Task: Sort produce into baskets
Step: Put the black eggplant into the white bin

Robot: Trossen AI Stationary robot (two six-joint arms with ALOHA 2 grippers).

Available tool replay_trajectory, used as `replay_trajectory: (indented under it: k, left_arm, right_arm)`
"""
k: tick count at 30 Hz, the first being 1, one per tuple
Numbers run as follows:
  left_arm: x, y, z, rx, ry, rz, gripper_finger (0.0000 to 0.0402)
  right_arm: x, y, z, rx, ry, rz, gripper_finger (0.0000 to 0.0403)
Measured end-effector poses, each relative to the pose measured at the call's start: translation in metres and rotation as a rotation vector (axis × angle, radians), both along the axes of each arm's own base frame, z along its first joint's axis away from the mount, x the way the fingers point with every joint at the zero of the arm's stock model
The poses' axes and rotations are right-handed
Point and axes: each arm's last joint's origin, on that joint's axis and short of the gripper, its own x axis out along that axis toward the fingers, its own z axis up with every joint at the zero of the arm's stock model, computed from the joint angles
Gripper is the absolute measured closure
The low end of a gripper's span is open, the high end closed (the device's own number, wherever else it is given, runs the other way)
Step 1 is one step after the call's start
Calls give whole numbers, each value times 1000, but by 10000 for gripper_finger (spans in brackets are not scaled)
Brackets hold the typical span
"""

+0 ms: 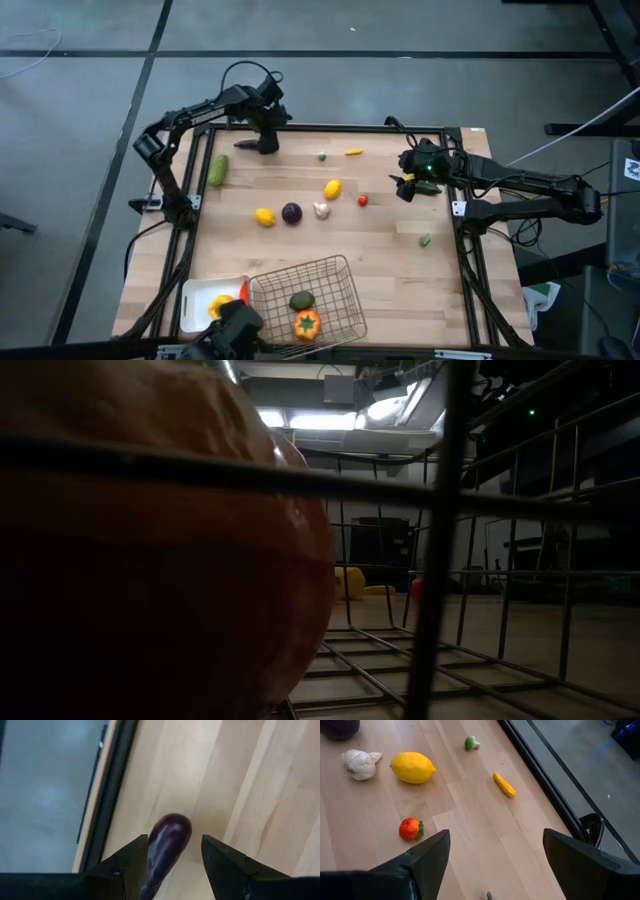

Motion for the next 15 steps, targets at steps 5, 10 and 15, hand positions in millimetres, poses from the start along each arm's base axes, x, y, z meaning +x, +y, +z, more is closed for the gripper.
replay_trajectory:
  k: [5,10,15]
  left_arm:
    - [3,4,-14,-22,40,-35,219]
    - [5,6,-21,-26,72,-78,219]
    - [2,8,-22,-21,80,-90,219]
  right_arm:
    - [0,0,0,0,0,0,88]
    - [0,0,0,0,0,0,88]
    - [0,0,0,0,0,0,88]
